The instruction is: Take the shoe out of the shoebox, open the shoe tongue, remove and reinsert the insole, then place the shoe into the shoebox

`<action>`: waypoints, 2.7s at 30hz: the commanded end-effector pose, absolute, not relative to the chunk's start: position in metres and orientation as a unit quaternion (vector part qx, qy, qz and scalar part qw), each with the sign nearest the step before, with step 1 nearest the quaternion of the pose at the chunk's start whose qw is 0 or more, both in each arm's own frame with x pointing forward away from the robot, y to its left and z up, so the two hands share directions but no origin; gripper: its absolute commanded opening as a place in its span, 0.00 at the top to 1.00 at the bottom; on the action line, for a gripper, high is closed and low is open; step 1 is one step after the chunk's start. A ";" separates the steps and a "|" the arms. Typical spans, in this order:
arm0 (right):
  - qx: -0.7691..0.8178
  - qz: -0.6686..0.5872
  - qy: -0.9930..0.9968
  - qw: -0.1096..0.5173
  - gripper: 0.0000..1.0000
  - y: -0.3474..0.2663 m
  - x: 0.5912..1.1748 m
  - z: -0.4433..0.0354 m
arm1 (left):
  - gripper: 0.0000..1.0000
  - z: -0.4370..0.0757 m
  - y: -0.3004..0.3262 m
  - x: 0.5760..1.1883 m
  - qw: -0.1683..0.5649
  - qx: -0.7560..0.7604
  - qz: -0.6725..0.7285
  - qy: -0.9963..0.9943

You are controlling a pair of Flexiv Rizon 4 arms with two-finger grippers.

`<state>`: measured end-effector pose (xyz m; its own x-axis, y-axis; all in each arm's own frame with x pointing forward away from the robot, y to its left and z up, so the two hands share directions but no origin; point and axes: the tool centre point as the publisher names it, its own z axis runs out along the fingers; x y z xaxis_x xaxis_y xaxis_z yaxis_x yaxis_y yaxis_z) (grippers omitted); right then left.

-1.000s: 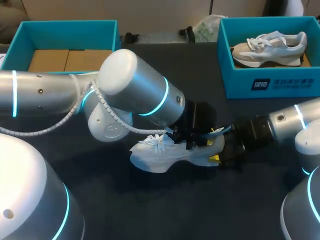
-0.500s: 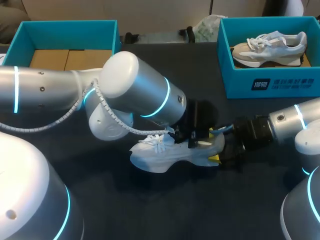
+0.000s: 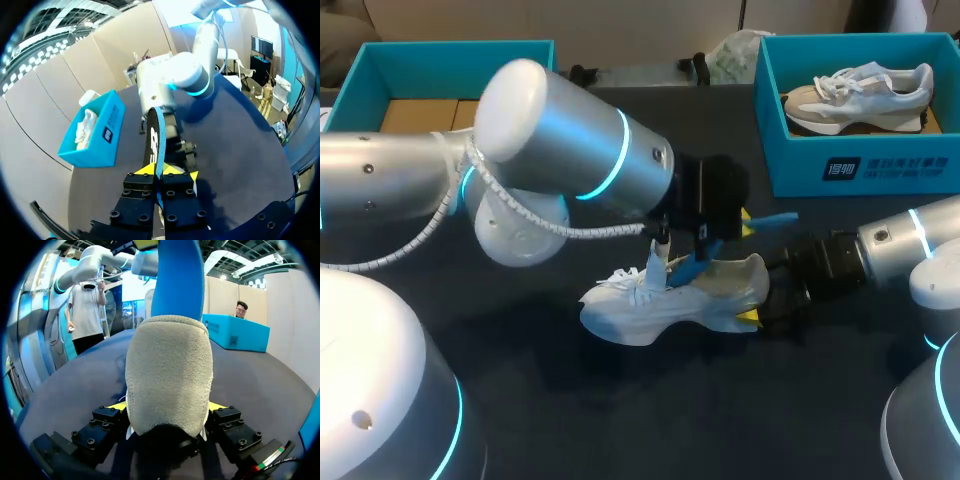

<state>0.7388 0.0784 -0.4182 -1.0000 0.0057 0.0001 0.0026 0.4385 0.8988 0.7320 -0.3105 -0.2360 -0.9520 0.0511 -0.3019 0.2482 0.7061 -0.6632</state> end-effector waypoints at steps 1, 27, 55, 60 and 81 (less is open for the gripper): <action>0.003 0.528 0.849 0.001 1.00 0.080 0.738 -0.420 | 1.00 -0.217 -0.313 0.732 0.128 0.083 -0.384 0.911; 0.003 0.528 0.849 0.001 1.00 0.080 0.738 -0.420 | 1.00 -0.054 -0.356 0.735 0.056 0.127 -0.540 0.830; 0.003 0.528 0.849 0.001 1.00 0.080 0.738 -0.420 | 1.00 0.023 -0.327 0.748 -0.115 0.097 -0.732 0.665; 0.003 0.528 0.849 0.001 1.00 0.080 0.738 -0.420 | 1.00 0.024 -0.322 0.751 -0.109 0.066 -0.750 0.649; 0.003 0.528 0.849 0.001 1.00 0.080 0.738 -0.420 | 1.00 0.031 -0.313 0.744 -0.126 0.036 -0.748 0.651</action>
<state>0.7388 0.0785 -0.4182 -1.0000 0.0057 0.0001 0.0026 0.4384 0.8988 0.7507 -0.3207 0.0255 -0.9639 0.2556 0.0752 -0.1118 -0.1318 -0.9850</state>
